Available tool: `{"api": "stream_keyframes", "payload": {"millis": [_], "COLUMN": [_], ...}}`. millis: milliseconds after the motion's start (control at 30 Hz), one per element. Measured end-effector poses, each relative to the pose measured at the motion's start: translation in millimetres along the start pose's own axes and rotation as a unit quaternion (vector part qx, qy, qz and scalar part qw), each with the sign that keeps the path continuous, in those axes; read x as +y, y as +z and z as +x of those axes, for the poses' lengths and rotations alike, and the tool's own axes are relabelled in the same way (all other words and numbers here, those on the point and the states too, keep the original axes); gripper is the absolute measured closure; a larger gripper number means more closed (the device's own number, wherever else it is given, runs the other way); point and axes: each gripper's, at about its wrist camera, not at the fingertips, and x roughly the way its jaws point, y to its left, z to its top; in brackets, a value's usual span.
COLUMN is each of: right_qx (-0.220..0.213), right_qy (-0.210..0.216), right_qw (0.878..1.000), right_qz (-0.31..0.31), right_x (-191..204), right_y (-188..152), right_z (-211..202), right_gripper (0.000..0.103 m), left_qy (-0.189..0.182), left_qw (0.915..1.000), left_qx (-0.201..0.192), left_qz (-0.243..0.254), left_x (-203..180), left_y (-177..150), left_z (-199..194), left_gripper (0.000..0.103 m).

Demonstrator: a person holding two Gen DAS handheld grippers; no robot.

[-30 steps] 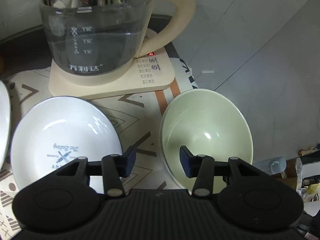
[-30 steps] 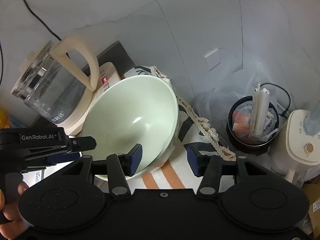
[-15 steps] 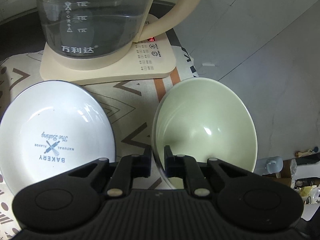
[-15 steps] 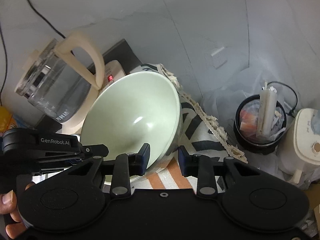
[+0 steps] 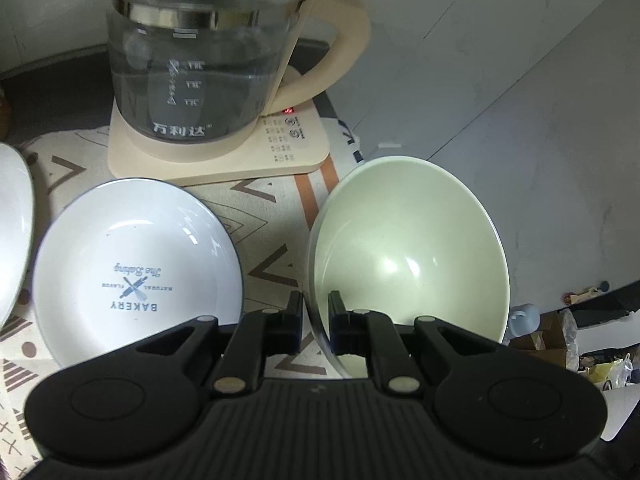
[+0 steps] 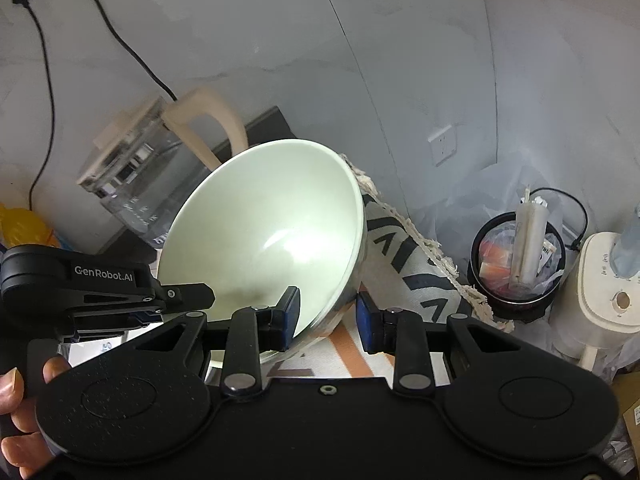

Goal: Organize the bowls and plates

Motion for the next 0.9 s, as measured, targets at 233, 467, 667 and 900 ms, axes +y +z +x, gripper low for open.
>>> {"api": "stream_keyframes", "payload": {"millis": [233,467,667,900], "right_qx": [-0.017,-0.027,-0.037,-0.040], "right_qy": [-0.002,-0.008,-0.016,-0.022], "right_qw": [1.000,1.000,0.999,0.999], "right_qz": [-0.002,-0.003,-0.008,-0.008], "right_x": [15.9,29.2,39.5,49.1], "right_y": [-8.0,-20.8,-35.9,-51.9], "right_z": [-20.3,-36.7,-51.7,-66.6], "right_gripper": [0.073,0.073,0.074,0.074], "left_qy": [-0.012,-0.021,-0.030,-0.039], "left_qw": [0.9999,0.9995,0.9992,0.9987], "left_qx": [-0.010,-0.020,-0.022,-0.024], "left_qz": [0.005,0.011,0.016,0.024], "left_x": [6.7,14.9,21.5,28.9], "left_y": [-6.5,-18.7,-30.6,-44.9], "left_z": [-26.3,-51.6,-68.3,-85.3], "left_gripper": [0.092,0.091,0.091,0.091]}}
